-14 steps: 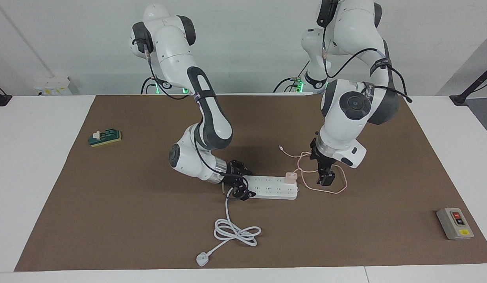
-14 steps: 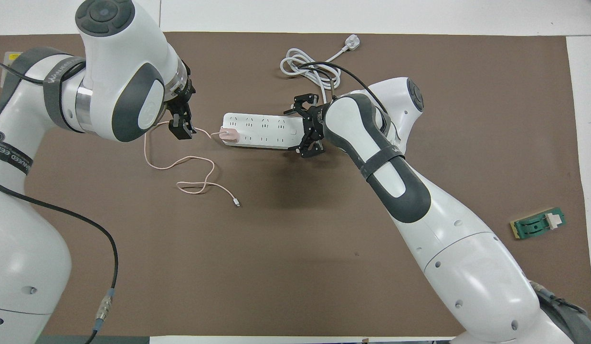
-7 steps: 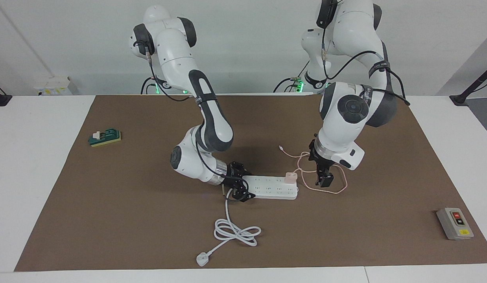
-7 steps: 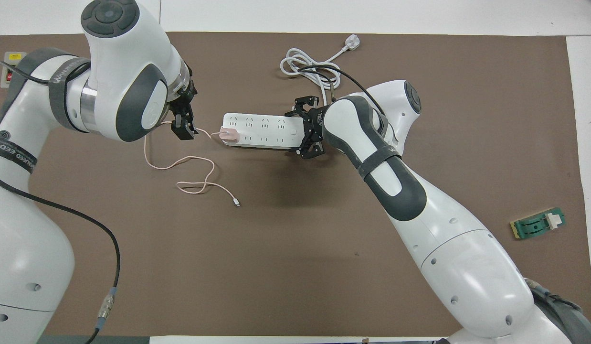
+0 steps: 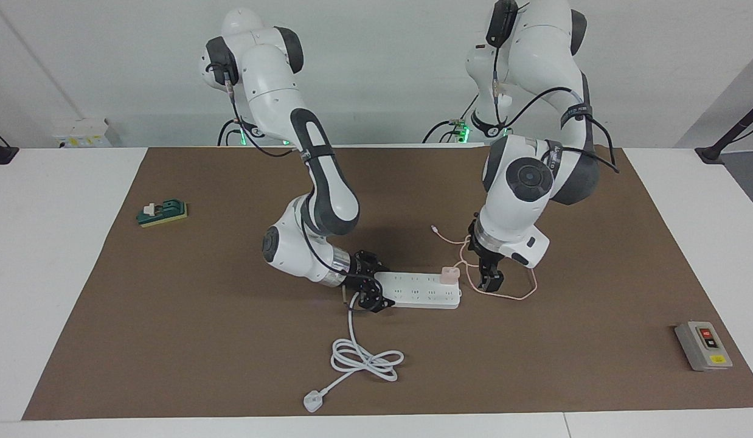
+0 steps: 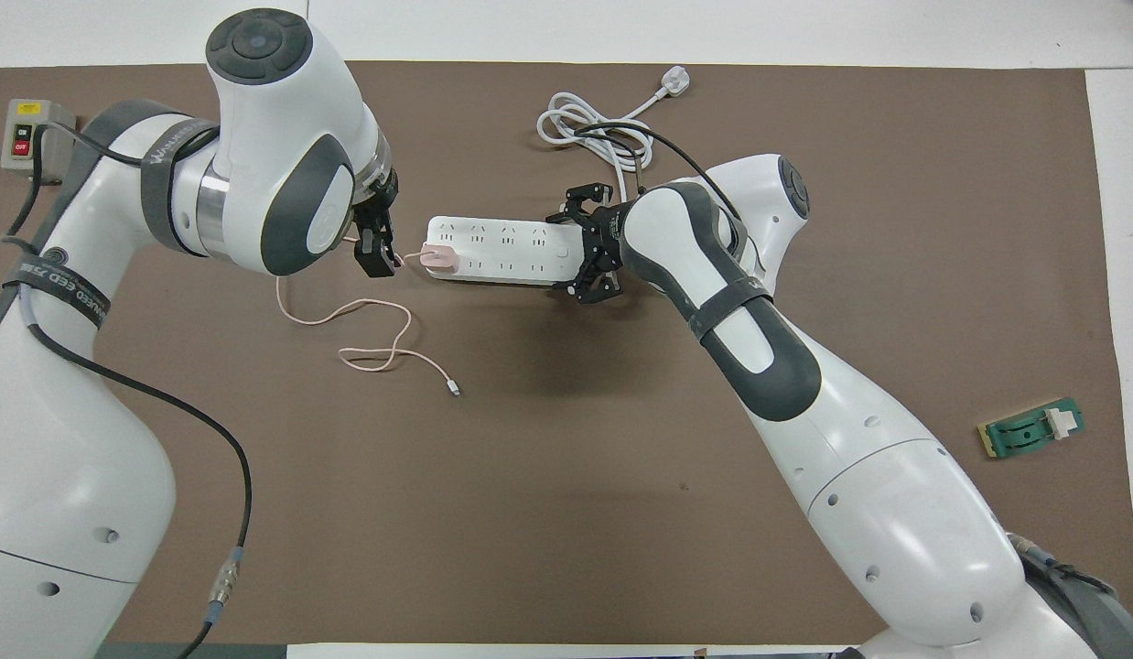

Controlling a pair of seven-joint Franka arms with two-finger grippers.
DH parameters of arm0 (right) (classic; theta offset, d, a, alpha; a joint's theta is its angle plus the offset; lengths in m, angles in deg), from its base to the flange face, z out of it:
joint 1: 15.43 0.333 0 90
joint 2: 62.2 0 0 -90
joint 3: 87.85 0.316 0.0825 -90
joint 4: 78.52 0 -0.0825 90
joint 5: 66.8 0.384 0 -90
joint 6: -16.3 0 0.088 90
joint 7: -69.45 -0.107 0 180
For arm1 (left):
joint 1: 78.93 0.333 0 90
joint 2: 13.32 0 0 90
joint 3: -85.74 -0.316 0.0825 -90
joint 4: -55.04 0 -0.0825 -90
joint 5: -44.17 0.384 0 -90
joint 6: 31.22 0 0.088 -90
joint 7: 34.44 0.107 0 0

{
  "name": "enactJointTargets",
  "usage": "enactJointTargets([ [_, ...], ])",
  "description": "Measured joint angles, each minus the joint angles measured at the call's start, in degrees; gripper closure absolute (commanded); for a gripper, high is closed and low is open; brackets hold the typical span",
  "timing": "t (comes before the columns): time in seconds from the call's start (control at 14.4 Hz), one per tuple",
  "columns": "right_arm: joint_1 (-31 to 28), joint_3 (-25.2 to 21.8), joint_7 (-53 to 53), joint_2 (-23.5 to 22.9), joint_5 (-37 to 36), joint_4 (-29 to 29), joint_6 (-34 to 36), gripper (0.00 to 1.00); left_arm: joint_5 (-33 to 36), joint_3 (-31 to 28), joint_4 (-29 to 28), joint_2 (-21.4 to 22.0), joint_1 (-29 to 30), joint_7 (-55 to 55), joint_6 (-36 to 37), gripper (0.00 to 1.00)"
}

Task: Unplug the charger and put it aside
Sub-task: 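Pull the pink plug out with the left gripper while the right gripper holds the strip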

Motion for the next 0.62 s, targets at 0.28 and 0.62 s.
enactJointTargets([
  [0.28, 0.0, 0.0, 0.0, 0.0, 1.3, 0.2, 0.1, 1.00, 0.0, 0.0, 0.0, -0.8, -0.7, -1.8, 0.0, 0.00],
  [0.62, -0.1, 0.0, 0.0, 0.0, 1.6, 0.3, 0.1, 1.00, 0.0, 0.0, 0.0, -1.2, -2.5, -3.6, 0.0, 0.00],
])
